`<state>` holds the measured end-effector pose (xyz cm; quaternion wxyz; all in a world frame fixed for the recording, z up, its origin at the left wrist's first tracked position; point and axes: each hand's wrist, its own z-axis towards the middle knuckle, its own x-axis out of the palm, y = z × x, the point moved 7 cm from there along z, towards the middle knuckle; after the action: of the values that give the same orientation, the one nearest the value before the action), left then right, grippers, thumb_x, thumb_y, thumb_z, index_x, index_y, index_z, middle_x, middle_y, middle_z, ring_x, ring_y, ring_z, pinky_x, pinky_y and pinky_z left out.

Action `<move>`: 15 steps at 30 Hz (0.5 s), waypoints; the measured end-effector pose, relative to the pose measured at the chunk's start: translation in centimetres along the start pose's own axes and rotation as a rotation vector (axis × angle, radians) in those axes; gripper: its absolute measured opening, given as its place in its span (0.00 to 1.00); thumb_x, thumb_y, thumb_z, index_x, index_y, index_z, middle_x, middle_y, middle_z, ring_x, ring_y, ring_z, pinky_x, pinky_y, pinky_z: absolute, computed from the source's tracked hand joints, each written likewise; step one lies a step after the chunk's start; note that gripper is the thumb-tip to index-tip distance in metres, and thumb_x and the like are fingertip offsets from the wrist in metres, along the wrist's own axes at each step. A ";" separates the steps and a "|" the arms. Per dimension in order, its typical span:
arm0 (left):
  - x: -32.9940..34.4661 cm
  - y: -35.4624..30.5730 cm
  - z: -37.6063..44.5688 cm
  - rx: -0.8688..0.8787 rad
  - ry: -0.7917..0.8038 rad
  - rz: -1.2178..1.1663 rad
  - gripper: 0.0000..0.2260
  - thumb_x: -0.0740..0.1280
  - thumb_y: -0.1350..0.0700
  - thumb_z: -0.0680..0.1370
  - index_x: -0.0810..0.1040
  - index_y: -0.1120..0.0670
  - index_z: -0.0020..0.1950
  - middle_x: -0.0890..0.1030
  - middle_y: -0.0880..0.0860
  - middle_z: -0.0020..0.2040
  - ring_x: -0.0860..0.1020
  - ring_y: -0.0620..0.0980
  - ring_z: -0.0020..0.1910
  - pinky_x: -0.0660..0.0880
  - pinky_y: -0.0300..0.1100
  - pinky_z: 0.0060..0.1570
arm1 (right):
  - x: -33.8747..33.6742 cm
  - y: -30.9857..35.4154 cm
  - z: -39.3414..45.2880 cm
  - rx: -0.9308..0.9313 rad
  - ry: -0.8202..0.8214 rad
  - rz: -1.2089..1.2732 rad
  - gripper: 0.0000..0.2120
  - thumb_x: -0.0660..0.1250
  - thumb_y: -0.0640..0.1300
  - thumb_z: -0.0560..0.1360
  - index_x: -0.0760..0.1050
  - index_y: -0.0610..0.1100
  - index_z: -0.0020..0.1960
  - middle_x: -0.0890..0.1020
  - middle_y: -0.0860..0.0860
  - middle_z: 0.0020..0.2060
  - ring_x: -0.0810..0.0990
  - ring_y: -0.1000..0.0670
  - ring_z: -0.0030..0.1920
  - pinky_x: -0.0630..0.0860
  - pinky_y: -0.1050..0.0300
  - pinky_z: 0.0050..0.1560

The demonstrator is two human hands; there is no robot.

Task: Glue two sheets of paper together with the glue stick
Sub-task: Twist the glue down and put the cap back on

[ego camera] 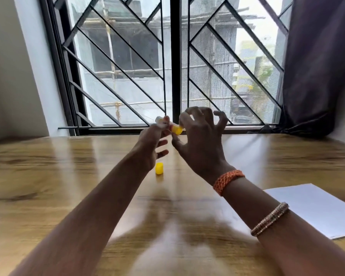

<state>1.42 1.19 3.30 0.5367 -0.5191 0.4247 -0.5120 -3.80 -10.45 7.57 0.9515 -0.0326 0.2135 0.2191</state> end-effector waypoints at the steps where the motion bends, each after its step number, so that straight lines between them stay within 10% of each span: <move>1: 0.1 0.0 -0.1 -0.009 0.011 -0.023 0.11 0.61 0.47 0.77 0.77 0.49 0.39 0.78 0.48 0.51 0.73 0.49 0.55 0.69 0.43 0.42 | 0.6 -0.8 0.0 0.117 0.072 0.102 0.10 0.69 0.54 0.70 0.73 0.48 0.45 0.78 0.51 0.48 0.72 0.47 0.55 0.55 0.51 0.53; 6: 0.5 -0.3 -0.3 0.011 0.068 -0.101 0.12 0.57 0.58 0.78 0.79 0.51 0.54 0.77 0.47 0.49 0.70 0.46 0.52 0.67 0.41 0.42 | 5.3 -2.0 -3.2 0.900 0.730 1.174 0.14 0.67 0.58 0.73 0.78 0.47 0.45 0.81 0.52 0.44 0.77 0.50 0.48 0.71 0.53 0.46; 15: 0.8 -0.5 -0.1 0.034 0.141 -0.091 0.10 0.57 0.58 0.79 0.76 0.50 0.43 0.77 0.47 0.43 0.71 0.46 0.50 0.67 0.42 0.44 | 5.7 -1.7 -3.4 0.955 0.705 1.293 0.13 0.66 0.59 0.74 0.77 0.49 0.45 0.80 0.54 0.43 0.76 0.52 0.47 0.71 0.55 0.45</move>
<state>1.33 0.42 3.88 0.4903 -0.4912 0.4288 -0.5783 0.27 -10.19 2.07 0.4317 0.4309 0.5405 0.5795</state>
